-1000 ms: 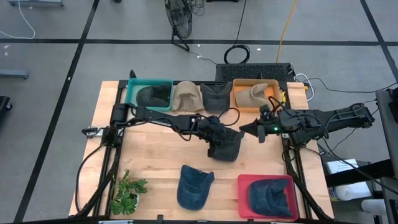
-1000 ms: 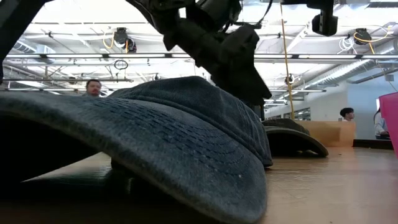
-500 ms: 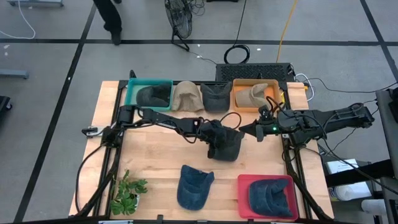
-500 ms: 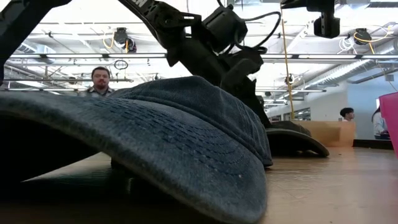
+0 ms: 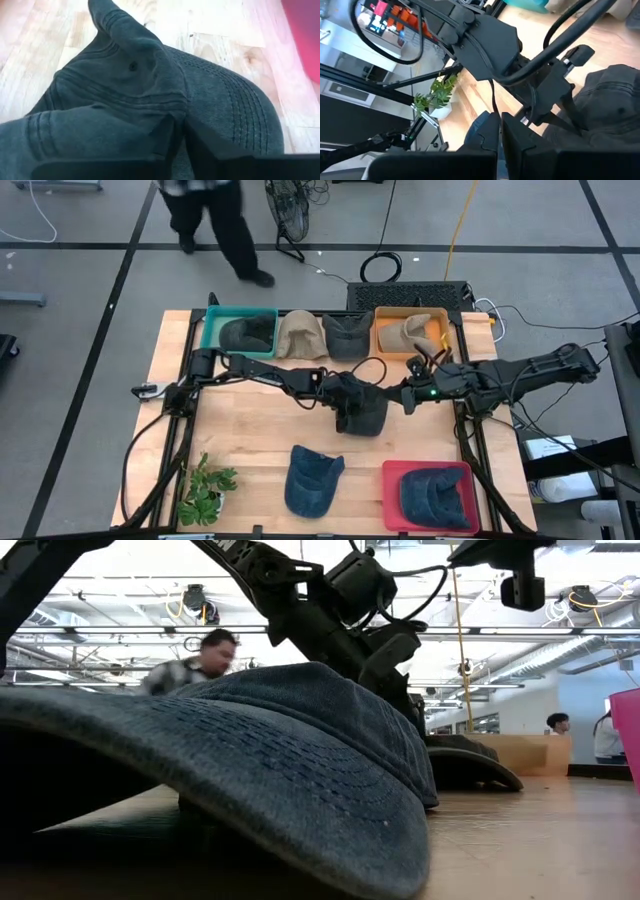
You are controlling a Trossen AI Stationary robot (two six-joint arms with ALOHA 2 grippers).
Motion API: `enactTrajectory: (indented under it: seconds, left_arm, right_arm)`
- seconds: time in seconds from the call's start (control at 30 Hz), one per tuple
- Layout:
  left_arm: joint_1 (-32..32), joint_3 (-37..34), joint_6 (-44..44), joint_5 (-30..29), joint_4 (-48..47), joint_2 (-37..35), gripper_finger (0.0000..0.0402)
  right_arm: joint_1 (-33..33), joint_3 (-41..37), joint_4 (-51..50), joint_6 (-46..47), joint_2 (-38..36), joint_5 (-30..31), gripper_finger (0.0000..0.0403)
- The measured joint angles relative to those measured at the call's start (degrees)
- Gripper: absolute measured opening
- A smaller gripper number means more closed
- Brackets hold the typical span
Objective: Pick & Place hat
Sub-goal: Put the bottom black cap into the green bin
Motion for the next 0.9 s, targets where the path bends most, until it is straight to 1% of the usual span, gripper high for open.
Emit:
enactTrajectory:
  seconds: [0.07, 0.13, 0.23, 0.3, 0.4, 0.5, 0.6, 0.67, 0.73, 0.83, 0.9]
  left_arm:
    - [0.0, 0.0, -0.7, 0.1, -2.1, -0.8, 0.0018]
    - [0.0, 0.0, -0.9, 0.2, -4.9, -2.3, 0.0007]
    - [0.0, 0.0, -0.6, -2.1, -8.6, -4.2, 0.0015]
    - [0.3, -0.1, 0.1, -2.6, -11.9, -6.2, 0.002]
    - [0.7, -0.1, 1.4, -2.9, -16.7, -9.8, 0.0013]
    - [0.6, -0.1, 2.6, -1.5, -22.4, -13.2, 0.0006]
    - [0.5, -0.1, 4.2, -1.0, -28.2, -16.3, 0.0018]
    - [0.2, -0.1, 6.4, -1.0, -31.7, -18.2, 0.0022]
    - [-0.1, -0.1, 9.6, -1.1, -36.7, -19.7, 0.002]
    - [-0.4, -0.1, 15.9, -1.3, -44.3, -21.5, 0.0007]
    - [-0.4, -0.1, 20.0, -1.5, -49.1, -22.1, 0.0007]
  right_arm:
    - [0.0, 0.0, -0.1, -0.4, 0.3, 0.0, 0.0]
    - [0.0, 0.0, -0.1, -1.3, 0.3, 0.0, 0.0]
    - [0.0, 0.0, -0.6, -2.9, 0.3, 0.0, 0.0]
    - [0.0, 0.0, -1.1, -3.3, 0.3, 0.0, 0.0]
    - [0.0, 0.0, -1.2, -4.5, 0.3, 0.0, 0.0]
    - [0.0, 0.0, -1.2, -5.8, 0.3, 0.0, 0.0]
    - [0.0, 0.0, -1.2, -7.8, 0.3, 0.3, 0.0]
    - [0.0, -0.1, -1.3, -9.1, 0.3, 0.6, 0.0]
    - [-0.1, -0.8, -0.6, -9.5, 0.3, 2.1, 0.0]
    - [-0.1, -2.2, -0.7, -7.9, 0.3, 3.6, 0.0]
    - [-0.1, -3.5, 0.3, -6.4, 0.3, 4.2, 0.0]
